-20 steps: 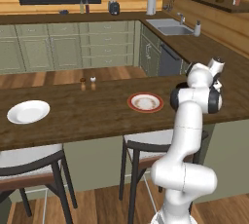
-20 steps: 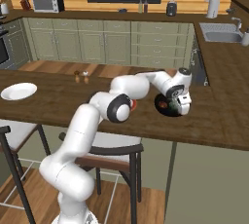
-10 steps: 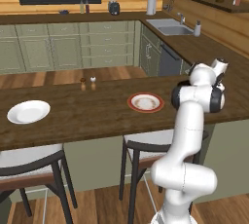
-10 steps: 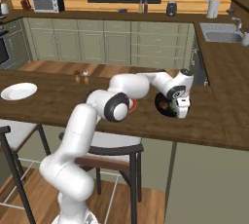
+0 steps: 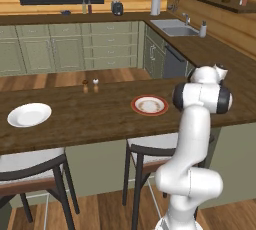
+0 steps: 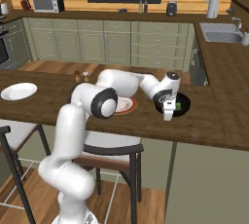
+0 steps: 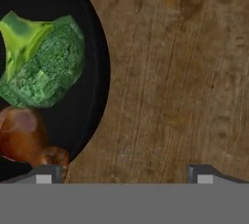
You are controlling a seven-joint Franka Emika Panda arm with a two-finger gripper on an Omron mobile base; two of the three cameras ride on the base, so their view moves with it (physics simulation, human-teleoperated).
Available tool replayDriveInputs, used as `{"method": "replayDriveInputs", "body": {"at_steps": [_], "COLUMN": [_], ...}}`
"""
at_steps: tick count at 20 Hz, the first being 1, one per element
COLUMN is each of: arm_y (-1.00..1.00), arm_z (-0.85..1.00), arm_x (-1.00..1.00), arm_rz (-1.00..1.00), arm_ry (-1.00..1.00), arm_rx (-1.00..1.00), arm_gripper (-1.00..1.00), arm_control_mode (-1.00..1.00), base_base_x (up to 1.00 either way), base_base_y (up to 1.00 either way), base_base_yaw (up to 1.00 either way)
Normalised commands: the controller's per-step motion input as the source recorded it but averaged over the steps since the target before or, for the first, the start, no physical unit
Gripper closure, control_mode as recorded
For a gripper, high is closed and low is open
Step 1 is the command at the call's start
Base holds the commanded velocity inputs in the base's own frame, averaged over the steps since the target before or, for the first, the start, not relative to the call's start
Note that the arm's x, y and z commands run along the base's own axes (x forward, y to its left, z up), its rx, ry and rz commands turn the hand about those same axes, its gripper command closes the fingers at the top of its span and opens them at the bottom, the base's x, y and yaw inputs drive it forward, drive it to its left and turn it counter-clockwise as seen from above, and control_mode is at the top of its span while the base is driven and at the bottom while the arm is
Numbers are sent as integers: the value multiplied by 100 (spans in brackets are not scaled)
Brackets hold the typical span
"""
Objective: Pick the chicken drumstick and broccoli from their plates and place them in the bowl. Then put the bowl in the fridge.
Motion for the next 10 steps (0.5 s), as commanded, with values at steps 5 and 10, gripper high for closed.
{"method": "replayDriveInputs", "body": {"at_steps": [5,10], "arm_y": [-3,-15], "arm_z": [-19,0], "arm_x": [29,26], "arm_rz": [-10,-10], "arm_ry": [0,-1], "arm_rx": [-4,-3], "arm_gripper": [-100,-100], "arm_control_mode": [-100,-100], "base_base_x": [0,0], "base_base_y": [0,0], "base_base_yaw": [0,0]}}
